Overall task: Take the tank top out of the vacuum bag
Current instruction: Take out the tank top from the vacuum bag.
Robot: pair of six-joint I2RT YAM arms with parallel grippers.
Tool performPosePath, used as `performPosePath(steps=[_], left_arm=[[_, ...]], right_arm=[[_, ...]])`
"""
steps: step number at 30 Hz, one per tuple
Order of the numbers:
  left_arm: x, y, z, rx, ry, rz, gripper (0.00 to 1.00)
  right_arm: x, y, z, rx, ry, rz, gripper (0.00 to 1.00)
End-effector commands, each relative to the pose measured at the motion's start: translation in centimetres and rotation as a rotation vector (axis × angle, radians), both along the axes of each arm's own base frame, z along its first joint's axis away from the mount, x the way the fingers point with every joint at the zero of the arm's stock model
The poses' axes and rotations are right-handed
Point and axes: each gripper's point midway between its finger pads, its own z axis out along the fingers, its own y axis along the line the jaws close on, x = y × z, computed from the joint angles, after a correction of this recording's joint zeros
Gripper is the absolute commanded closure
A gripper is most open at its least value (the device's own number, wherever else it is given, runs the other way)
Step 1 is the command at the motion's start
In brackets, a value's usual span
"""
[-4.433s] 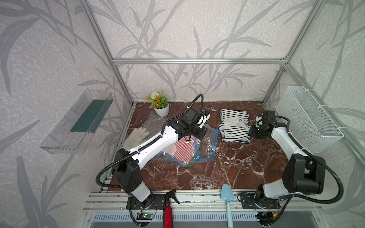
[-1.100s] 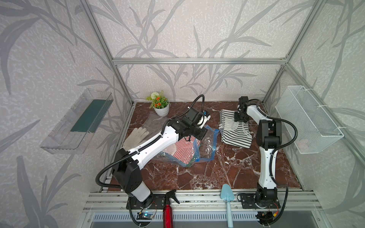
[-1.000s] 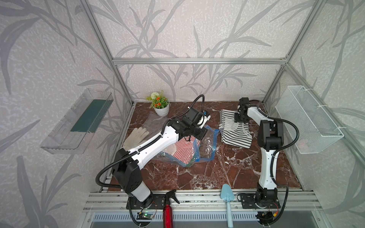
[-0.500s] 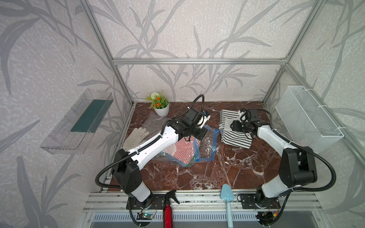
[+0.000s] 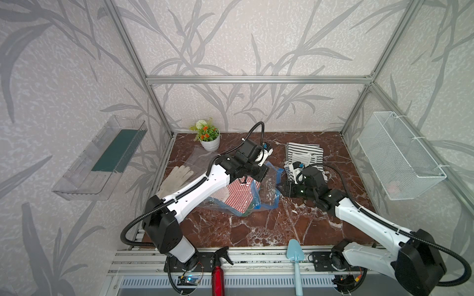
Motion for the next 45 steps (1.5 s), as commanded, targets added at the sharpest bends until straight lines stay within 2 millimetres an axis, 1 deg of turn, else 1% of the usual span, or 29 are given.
performPosePath(steps=[1,3,5,9,13,18,21,24,28,32,34,35,39,40,45], left_arm=[[-0.6,-0.1,3.3,-0.065,-0.052,-0.02,1.0],[-0.5,-0.1,3.3,-0.061,-0.057,-0.019,1.0],[-0.5,0.0,3.2,-0.059,-0.058,-0.017,1.0],[-0.3,0.1,3.0,-0.047,-0.06,-0.014,1.0],[-0.2,0.1,2.7,-0.038,-0.057,-0.015,1.0],[-0.4,-0.4,2.6,-0.06,-0.035,-0.026,1.0],[-0.5,-0.5,2.7,-0.07,-0.03,-0.031,1.0],[-0.7,-0.7,2.6,-0.081,-0.026,-0.043,1.0],[-0.8,-0.7,2.7,-0.075,-0.033,-0.052,1.0],[-0.9,-0.7,2.9,-0.086,-0.038,-0.056,1.0],[-0.9,-0.7,2.8,-0.085,-0.037,-0.06,1.0],[-0.9,-0.8,2.8,-0.084,-0.038,-0.063,1.0],[-0.7,-0.6,2.4,-0.072,-0.044,-0.058,1.0],[-0.7,-0.6,2.4,-0.069,-0.044,-0.057,1.0],[-0.5,-0.4,2.1,-0.053,-0.05,-0.05,1.0]], right_arm=[[-0.5,1.0,0.5,0.031,-0.021,0.001,0.48],[-0.8,1.5,0.0,0.015,-0.019,0.01,0.51],[-0.8,1.9,-0.5,0.004,-0.013,0.016,0.54],[-0.8,3.3,-1.4,-0.012,0.0,0.046,0.6],[-1.3,4.7,-2.3,-0.061,-0.004,0.088,0.63],[-1.8,6.2,-3.6,-0.116,0.024,0.153,0.67],[-1.9,7.2,-4.4,-0.127,0.06,0.163,0.67],[-1.3,8.7,-4.9,-0.108,0.103,0.175,0.67],[-0.7,10.5,-5.8,-0.108,0.167,0.202,0.64],[-0.4,11.9,-6.8,-0.1,0.21,0.23,0.64],[0.1,12.1,-6.9,-0.084,0.223,0.196,0.63],[0.4,12.2,-7.6,-0.093,0.235,0.185,0.63],[0.8,12.6,-9.2,-0.077,0.284,0.146,0.61],[0.8,12.7,-9.5,-0.061,0.286,0.132,0.59],[1.5,13.0,-10.1,-0.039,0.274,0.095,0.55]])
